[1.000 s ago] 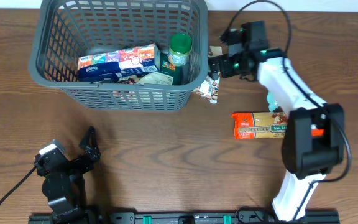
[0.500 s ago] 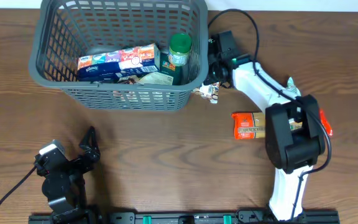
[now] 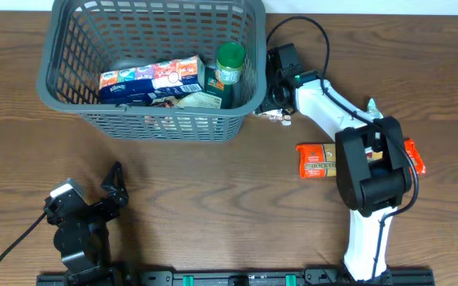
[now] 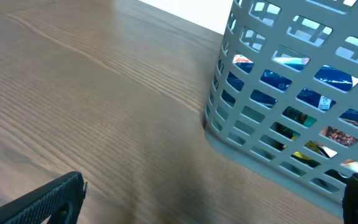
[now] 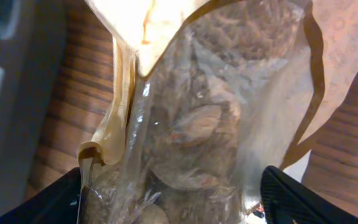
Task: Pack container
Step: 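Reach the right gripper to the brown snack bag and grasp it, then lift the brown snack bag over the basket and open the right gripper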
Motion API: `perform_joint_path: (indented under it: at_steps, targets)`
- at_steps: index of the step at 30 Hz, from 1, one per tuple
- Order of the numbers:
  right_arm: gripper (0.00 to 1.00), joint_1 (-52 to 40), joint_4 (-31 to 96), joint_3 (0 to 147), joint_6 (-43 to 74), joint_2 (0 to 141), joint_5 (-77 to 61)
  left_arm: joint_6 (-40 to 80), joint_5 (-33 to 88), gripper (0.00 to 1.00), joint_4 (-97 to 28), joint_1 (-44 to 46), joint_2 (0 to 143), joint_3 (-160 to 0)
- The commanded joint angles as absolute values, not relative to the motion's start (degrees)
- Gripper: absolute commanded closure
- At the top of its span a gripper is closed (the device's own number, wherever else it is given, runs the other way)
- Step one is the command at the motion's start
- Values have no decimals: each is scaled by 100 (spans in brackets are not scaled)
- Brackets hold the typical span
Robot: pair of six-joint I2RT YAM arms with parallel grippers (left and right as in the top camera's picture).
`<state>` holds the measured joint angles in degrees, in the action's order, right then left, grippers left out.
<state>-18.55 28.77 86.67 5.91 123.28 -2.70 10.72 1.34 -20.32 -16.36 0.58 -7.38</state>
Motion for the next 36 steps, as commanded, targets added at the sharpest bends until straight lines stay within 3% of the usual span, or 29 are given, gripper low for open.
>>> perform_joint_path:
  at_steps: [1,7,13,17,24,36]
  targets:
    - [30,-1780,3057,8632,576,12748,86,1105,150,1,-2043,-1614,23,-617]
    - [42,-1756,3194,8632,574,12938,86,1105,152,1,-2045,-1614,23,-617]
    - [82,-1702,3430,8632,576,13139,62,1105,152,1,-2045,-1614,23,-617]
    - [98,-1662,3457,8678,580,13137,60,1105,150,1,-2045,-1614,23,-617]
    - [99,-1448,3975,9218,965,13010,-82,1105,152,1,-2045,-1614,23,-617]
    - [99,-829,3889,9793,1072,12097,-1688,1105,152,1,-2045,-1614,23,-617]
